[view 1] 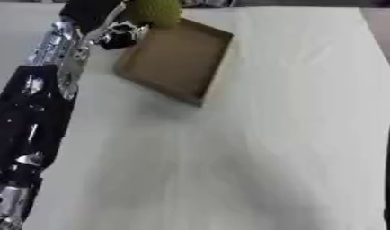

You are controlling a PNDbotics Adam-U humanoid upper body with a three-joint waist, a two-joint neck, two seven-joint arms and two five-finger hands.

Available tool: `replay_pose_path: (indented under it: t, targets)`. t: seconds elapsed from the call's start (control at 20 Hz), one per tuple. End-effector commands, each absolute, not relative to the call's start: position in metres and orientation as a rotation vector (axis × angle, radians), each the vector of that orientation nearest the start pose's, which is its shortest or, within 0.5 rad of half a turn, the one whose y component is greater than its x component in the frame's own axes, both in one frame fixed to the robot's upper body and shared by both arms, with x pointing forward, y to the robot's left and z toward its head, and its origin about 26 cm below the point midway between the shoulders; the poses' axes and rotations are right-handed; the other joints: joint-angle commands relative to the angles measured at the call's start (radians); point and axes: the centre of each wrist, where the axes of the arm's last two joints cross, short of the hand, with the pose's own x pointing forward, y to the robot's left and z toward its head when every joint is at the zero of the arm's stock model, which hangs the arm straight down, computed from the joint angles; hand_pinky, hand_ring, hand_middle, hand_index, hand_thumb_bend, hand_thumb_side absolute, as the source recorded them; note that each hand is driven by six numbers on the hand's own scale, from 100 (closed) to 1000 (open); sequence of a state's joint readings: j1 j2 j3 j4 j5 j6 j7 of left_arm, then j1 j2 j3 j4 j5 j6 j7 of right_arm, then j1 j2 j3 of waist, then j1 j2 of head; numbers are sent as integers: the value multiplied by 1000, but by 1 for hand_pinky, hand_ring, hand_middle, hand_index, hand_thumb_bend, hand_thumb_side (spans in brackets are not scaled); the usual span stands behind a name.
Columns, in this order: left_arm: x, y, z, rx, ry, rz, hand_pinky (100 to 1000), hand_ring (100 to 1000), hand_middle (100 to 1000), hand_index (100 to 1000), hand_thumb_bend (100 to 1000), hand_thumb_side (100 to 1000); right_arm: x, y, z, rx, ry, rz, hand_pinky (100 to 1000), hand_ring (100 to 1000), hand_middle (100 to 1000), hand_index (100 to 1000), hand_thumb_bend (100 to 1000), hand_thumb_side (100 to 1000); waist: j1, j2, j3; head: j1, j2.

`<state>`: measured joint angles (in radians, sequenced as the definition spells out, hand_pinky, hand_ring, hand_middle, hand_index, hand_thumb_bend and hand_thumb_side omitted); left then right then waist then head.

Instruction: Pick up objects on the table and place them in the box.

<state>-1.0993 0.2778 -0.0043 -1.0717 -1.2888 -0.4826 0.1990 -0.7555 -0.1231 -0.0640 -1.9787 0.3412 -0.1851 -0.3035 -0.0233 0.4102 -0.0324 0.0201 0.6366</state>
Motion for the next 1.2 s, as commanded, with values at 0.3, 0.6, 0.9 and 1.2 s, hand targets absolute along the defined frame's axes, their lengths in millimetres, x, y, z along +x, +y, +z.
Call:
replay_pose_path:
  t: [0.3,0.6,0.9,1.2]
  targets:
    - [478,190,288,-1436,2461,1568,487,504,526,704,100,100,311,-191,325,406,3250,121,868,586,709,745,100,590,-1,-25,-10,2,-7]
    - [481,190,272,-1380,2368,1773,570,566,575,745,153,100,311,-193,324,414,3248,147,869,582,708,744,100,594,3,-24,-8,-4,-10]
    - [482,194,267,-1391,2219,1929,746,740,726,854,266,100,311,-195,323,422,3248,164,869,582,708,744,100,596,5,-24,-4,-7,-6]
    - [481,197,266,-1428,2162,1972,870,862,847,936,302,114,311,-195,323,424,3249,179,869,580,707,744,100,598,4,-25,-1,-11,-2]
